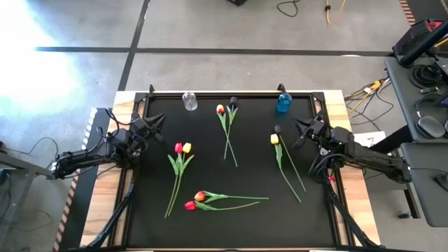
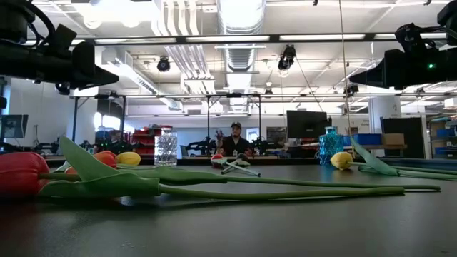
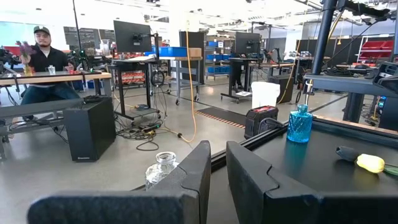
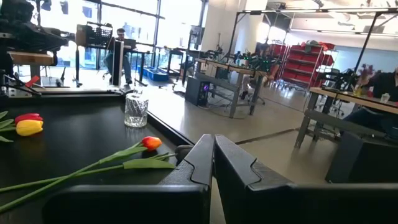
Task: Sort flowers into vase by color
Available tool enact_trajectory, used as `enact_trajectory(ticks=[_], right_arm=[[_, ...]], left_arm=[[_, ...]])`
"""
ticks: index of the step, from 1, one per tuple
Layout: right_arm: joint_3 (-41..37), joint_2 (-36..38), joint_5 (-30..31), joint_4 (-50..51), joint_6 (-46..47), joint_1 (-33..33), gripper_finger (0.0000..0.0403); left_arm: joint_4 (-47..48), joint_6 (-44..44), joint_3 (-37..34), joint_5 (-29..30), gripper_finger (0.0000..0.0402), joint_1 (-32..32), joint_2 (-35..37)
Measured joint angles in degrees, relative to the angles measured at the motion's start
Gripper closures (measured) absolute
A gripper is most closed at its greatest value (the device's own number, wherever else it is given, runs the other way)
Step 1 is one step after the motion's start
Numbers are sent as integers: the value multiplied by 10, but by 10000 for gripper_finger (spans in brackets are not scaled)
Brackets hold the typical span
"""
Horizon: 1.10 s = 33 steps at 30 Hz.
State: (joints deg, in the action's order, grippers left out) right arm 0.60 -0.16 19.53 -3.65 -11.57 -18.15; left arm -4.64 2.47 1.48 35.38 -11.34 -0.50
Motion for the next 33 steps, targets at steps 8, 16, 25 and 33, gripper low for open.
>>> enact_trajectory(ticks=[8,16,25,33], right_arm=[[0,0,0,-1,-3,0,394],[0,0,1,-8,-162,0,394],[0,-4,-48,-23,-321,0,394],[0,-7,-278,-71,-72,0,394]], left_arm=[[0,0,0,0,364,0,0],[0,0,0,0,364,0,0],[0,0,0,0,364,0,0],[0,0,0,0,364,0,0]])
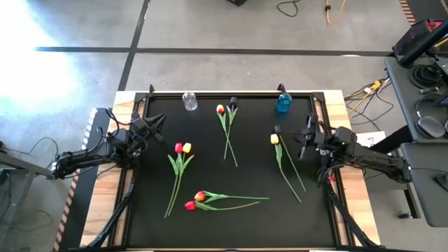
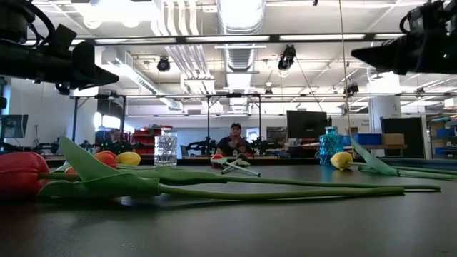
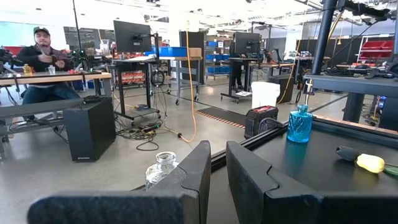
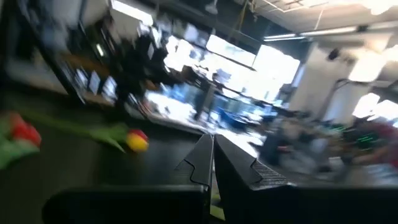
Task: Sort flowers into vase by color
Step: Put the bottom black flower into the blue vase
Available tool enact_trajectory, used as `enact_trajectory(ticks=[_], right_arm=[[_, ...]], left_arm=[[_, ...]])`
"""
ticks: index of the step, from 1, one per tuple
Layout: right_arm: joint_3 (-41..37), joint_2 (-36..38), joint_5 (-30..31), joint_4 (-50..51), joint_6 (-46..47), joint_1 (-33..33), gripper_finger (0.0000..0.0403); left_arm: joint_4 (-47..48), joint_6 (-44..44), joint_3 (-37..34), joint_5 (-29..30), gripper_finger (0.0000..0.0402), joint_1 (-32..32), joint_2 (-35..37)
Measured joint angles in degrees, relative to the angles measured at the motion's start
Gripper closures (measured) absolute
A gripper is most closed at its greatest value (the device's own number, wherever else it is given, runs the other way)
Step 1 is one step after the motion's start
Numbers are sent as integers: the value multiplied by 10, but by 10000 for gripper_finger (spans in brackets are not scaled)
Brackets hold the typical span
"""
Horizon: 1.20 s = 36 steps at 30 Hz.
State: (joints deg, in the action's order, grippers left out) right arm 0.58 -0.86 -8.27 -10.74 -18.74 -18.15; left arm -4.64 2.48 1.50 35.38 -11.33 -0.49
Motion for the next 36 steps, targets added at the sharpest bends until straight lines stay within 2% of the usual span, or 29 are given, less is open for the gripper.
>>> enact_trajectory(ticks=[6,11,14,18,19,21,26,31,36], right_arm=[[0,0,-11,-40,198,0,394],[0,-1,-2,-44,206,0,394],[14,-7,50,-15,222,0,393],[85,-34,161,156,226,0,387],[103,-46,183,201,227,0,384],[118,-73,228,216,250,0,376],[150,-169,267,224,287,0,342],[186,-296,266,262,368,0,297],[248,-429,223,360,462,0,264]], left_arm=[[0,0,0,0,364,0,0],[0,0,0,0,364,0,0],[0,0,0,0,364,0,0],[0,0,0,0,364,0,0],[0,0,0,0,364,0,0],[0,0,0,0,364,0,0],[0,0,0,0,364,0,0],[0,0,0,0,364,0,0],[0,0,0,0,364,0,0]])
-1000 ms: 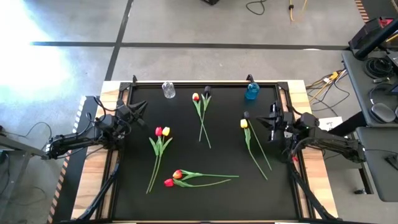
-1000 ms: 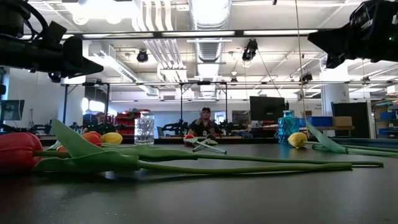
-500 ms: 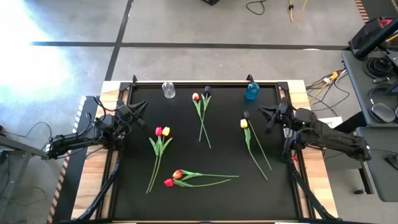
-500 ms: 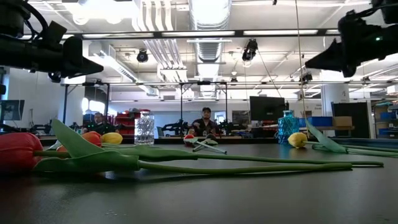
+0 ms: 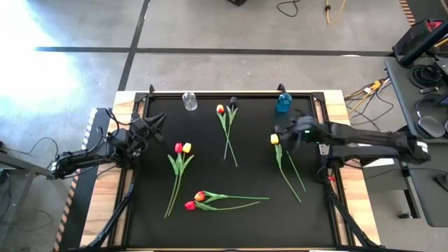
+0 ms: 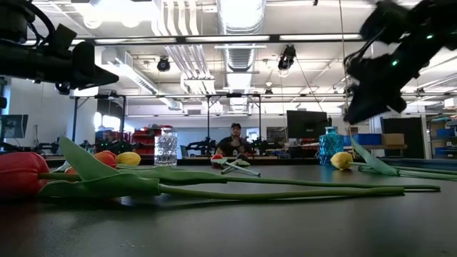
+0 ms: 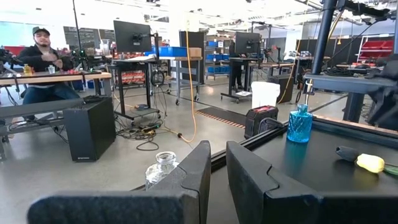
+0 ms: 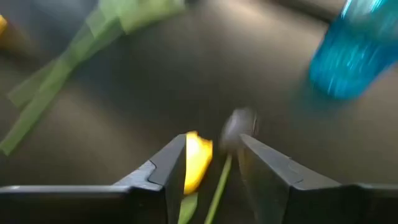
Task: Sort flowers into vase by color
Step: Put the bottom black flower into the blue vase
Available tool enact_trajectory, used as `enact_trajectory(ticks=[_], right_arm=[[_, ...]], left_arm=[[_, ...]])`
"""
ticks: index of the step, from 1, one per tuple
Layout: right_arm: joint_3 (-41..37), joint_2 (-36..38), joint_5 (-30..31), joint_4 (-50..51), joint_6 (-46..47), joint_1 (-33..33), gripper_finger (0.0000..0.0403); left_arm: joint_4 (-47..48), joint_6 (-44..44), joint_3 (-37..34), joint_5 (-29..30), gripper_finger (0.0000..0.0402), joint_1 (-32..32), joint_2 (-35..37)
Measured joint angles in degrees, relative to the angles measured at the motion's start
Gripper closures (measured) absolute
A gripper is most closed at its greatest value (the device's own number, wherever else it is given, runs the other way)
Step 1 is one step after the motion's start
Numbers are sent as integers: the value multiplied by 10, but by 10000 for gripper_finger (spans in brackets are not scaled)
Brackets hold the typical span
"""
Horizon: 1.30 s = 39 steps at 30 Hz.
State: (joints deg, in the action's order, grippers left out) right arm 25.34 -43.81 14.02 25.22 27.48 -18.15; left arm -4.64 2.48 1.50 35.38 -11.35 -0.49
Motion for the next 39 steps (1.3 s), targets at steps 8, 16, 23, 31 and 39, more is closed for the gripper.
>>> enact_trajectory(ticks=[8,16,23,31,39], right_arm=[[78,-196,-24,57,32,-13,248],[143,-336,-55,81,47,-62,258],[157,-386,-73,88,51,-85,262],[156,-378,-90,89,55,-104,303],[160,-359,-6,99,53,-118,318]], left_arm=[[0,0,0,0,364,0,0],[0,0,0,0,364,0,0],[0,0,0,0,364,0,0],[0,0,0,0,364,0,0],[0,0,0,0,364,0,0]])
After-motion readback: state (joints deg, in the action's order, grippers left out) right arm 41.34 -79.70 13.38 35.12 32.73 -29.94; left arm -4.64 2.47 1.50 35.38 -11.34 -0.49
